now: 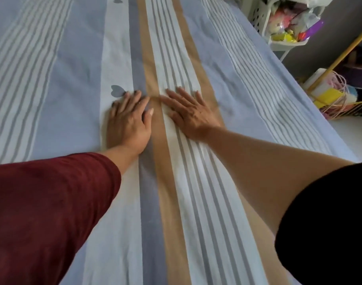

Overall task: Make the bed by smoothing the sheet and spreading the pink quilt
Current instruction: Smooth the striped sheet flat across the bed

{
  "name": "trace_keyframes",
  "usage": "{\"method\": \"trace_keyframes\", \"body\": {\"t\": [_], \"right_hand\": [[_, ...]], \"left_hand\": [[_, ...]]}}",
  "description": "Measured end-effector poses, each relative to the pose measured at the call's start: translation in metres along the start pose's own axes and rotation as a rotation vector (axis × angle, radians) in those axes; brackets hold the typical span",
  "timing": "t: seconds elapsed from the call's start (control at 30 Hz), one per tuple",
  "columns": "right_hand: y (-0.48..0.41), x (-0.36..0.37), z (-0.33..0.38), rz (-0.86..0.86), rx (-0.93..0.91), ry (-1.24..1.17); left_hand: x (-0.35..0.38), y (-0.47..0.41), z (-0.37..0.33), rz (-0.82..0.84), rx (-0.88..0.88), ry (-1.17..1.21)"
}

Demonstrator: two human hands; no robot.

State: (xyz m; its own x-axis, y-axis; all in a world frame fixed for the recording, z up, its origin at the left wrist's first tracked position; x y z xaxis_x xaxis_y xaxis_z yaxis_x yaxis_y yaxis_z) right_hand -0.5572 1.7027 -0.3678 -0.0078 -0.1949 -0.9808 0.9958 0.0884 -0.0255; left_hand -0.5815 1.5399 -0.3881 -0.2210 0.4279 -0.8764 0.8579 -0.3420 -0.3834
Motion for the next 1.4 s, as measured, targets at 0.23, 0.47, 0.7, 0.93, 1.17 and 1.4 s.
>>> {"method": "trace_keyframes", "body": {"t": [0.23, 0.47, 0.7, 0.93, 1.17, 1.4], "right_hand": [[0.071, -0.058, -0.179, 0.001, 1.257, 0.036], [0.118, -0.013, -0.089, -0.109, 0.604, 0.085], [0.112, -0.015, -0.094, -0.067, 0.525, 0.016], [0.275, -0.062, -0.257, -0.032, 1.357, 0.085], [0.293, -0.044, -0.086, -0.236, 0.710, -0.032], [0.379, -0.020, -0.054, -0.154, 0.753, -0.020]], "left_hand": [[-0.003, -0.001, 0.000, 0.009, 0.020, -0.029], [-0.016, -0.006, -0.023, 0.142, -0.083, -0.108], [0.033, 0.029, -0.154, 0.162, 0.128, -0.019], [0.038, 0.032, -0.157, 0.241, 0.112, -0.134], [0.020, 0.053, -0.181, 0.424, -0.035, -0.107], [-0.021, 0.188, -0.241, 0.378, 0.117, -0.042]]}}
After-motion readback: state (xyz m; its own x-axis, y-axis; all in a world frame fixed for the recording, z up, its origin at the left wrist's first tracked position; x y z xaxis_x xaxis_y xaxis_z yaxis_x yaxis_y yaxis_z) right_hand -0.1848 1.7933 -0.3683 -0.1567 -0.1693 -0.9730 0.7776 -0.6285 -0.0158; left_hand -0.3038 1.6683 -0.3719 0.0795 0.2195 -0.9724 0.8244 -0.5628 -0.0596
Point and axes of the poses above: each hand's wrist, its own y-axis away from the middle knuckle, its own x-axis out of the palm, z = x × y, the point moved 5 cm from there along -y, towards the middle knuckle, and after that the axes turned 8 degrees about x, right-handed, at the moved point
